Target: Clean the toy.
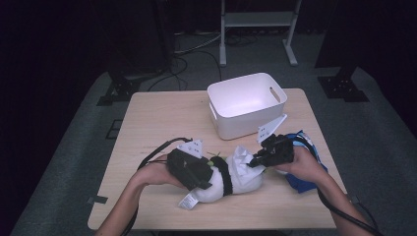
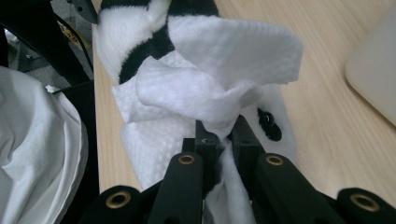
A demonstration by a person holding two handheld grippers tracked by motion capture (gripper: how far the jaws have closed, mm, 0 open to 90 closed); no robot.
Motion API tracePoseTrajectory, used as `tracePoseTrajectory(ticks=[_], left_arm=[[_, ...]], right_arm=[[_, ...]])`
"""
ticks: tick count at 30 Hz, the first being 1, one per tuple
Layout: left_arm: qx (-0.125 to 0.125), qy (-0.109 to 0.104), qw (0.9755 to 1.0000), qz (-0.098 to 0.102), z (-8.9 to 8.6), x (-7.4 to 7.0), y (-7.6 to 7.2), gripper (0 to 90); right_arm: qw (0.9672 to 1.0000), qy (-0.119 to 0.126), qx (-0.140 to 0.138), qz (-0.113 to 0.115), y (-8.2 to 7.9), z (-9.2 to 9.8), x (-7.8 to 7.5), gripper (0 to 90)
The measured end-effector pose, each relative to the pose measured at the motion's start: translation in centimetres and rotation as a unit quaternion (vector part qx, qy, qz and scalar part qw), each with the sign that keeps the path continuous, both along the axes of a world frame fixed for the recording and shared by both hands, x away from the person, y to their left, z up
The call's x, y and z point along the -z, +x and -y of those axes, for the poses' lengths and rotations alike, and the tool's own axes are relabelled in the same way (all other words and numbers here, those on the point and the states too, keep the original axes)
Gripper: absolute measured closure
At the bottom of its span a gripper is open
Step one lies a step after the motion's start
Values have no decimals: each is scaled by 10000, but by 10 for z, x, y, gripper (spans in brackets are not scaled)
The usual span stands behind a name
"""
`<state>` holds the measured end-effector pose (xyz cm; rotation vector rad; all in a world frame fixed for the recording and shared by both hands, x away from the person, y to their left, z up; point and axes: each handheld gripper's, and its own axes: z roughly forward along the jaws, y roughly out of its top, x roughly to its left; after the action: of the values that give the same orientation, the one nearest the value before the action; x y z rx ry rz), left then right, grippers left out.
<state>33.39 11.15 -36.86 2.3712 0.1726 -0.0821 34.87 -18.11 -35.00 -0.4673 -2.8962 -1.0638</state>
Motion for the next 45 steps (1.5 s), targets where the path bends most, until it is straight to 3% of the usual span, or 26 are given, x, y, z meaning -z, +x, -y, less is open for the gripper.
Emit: tracePoseTrajectory(ticks=[7,9,12,15,18,20,26,31,38,42,45], left_arm=[[-112,-81,9999,-64,0,-5,4,157],[-246,36,9997,-63,1,-6,5,105],[-259,164,9995,-126,3,-4,6,76],[-343,522,9976,-313,7,6,6,4],[-236,478,9971,-535,10,16,6,0],[-53,416,9978,-522,12,20,5,4],[194,401,9986,-280,12,15,1,209],[205,311,9993,-90,9,14,5,240],[288,305,9980,478,7,11,12,303],[340,304,9969,635,4,10,17,309],[349,256,9973,596,3,11,17,309]], right_arm=[[9999,40,-50,-111,-2,0,4,837],[9999,69,-48,-129,-3,0,5,837],[9999,73,-40,-120,-4,0,5,837],[9999,71,-45,-147,-4,0,5,837],[9999,29,-83,-148,-4,-1,5,837],[9999,18,-118,-117,-5,-4,3,837],[9995,49,-308,-44,-5,-24,-2,836],[9992,10,-392,-5,0,-37,-3,837],[9994,27,-331,-15,8,-44,-2,836],[9993,8,-384,-20,9,-48,0,836],[9991,-5,-411,-35,10,-50,0,836]])
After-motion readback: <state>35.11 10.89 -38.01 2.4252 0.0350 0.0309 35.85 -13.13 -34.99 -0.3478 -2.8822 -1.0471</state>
